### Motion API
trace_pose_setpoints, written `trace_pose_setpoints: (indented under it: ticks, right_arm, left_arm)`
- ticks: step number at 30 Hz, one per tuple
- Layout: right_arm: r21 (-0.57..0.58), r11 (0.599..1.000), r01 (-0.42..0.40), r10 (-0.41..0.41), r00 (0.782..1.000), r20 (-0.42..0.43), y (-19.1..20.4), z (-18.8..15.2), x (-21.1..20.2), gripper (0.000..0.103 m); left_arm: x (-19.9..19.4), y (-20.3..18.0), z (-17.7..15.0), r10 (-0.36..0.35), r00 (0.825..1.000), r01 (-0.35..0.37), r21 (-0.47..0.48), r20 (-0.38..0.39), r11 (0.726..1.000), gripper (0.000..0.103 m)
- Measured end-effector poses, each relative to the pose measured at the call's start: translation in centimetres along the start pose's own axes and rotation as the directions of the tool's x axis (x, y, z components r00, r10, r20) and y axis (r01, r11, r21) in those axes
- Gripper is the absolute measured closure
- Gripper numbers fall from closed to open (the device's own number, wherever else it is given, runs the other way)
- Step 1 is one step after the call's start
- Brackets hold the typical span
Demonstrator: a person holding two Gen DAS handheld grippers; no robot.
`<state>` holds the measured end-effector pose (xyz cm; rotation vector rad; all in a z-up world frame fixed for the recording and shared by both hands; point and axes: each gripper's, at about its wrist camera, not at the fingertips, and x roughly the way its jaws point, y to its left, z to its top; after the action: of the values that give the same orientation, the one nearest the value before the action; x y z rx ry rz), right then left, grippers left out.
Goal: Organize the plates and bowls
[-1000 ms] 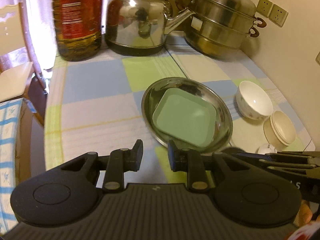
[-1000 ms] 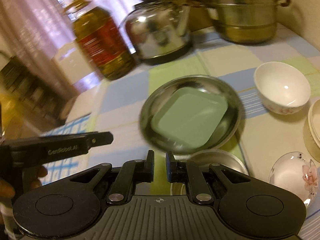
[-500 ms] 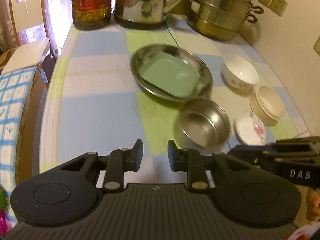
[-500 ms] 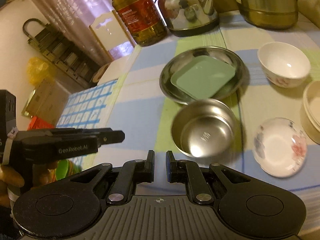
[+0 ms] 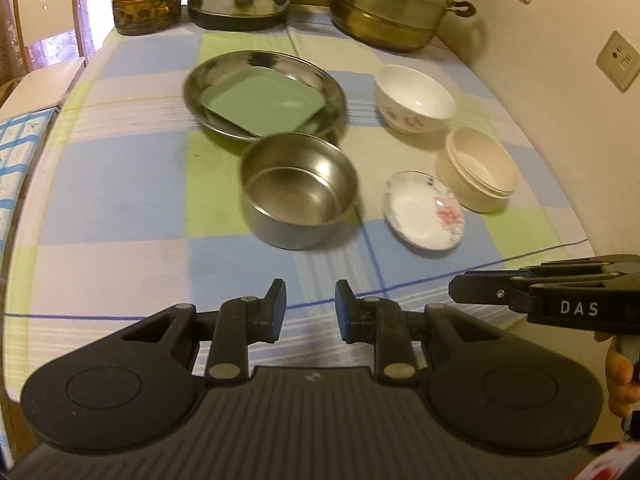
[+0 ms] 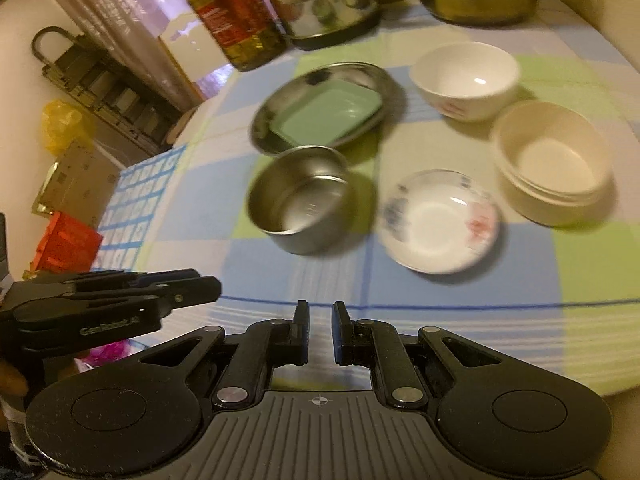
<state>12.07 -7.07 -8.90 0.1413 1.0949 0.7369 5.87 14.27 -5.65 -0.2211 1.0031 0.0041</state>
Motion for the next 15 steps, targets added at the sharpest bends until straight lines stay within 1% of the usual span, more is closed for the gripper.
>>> trace_pose_setpoints:
  ticks: [9,10,12,13,15]
  right_arm:
    - [0.05,0.994,0.093,-0.094,0.996,0.012,-5.0,-0.5,-1.8,0.089]
    - [0.057,0.993,0.1,-0.101,0.995,0.015,-5.5,-0.6,-1.9,0.087]
    - [0.07,0.991,0.113,-0.115,0.993,0.021,-6.4,-0.6,-2.1,0.079]
    - [0.08,0.99,0.118,-0.12,0.992,0.025,-6.9,-0.5,-2.2,0.072]
    - [0.105,0.987,0.118,-0.122,0.992,0.031,-7.7,-0.4,-2.2,0.07]
  left_arm:
    - [1.8,-3.6,-0.2,-0.019,1.0,0.019,-0.002,0.014,1.0,0.08]
    - [2.1,-3.9,-0.2,-0.018,1.0,0.018,-0.001,0.014,1.0,0.08]
    - [2.6,-4.5,-0.2,-0.017,1.0,0.017,0.004,0.014,1.0,0.08]
    - [3.0,-4.7,-0.2,-0.018,1.0,0.018,0.007,0.015,1.0,0.08]
    - [3.6,-5.1,-0.1,-0.011,1.0,0.011,0.011,0.008,1.0,0.08]
